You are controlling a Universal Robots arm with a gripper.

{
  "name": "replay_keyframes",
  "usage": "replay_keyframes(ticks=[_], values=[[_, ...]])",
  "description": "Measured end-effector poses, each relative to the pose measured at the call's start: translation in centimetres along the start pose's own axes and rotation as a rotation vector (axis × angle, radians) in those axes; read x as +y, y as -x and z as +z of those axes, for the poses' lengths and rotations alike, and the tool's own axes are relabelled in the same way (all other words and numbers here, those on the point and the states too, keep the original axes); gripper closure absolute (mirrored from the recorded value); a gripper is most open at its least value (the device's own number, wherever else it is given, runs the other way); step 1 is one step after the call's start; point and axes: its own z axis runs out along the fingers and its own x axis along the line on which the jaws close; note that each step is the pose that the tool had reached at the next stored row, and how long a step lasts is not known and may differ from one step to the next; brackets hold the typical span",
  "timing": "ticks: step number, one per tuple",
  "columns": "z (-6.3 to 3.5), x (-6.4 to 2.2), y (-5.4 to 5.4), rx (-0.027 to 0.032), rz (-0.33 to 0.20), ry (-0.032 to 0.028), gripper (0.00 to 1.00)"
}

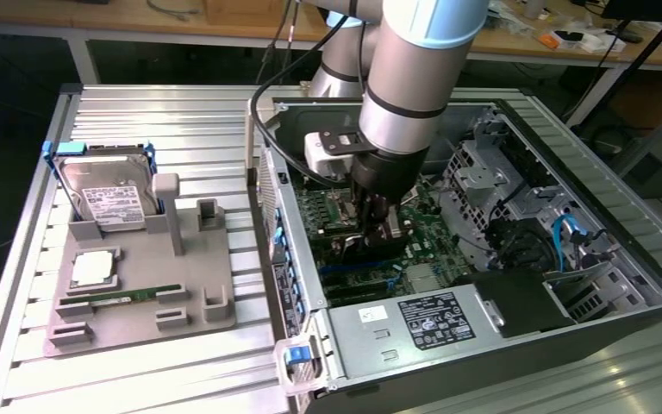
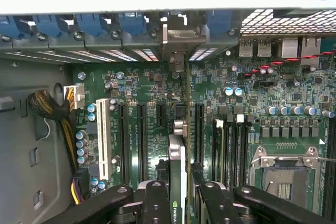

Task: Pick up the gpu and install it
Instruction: 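Insert the gpu into the slot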

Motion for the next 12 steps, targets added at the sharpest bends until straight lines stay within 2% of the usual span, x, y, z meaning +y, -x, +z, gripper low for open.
replay_keyframes(ticks=[12], values=[[0.05,0.07,0.10,-0.0002,-0.004,-0.0002,0.73]])
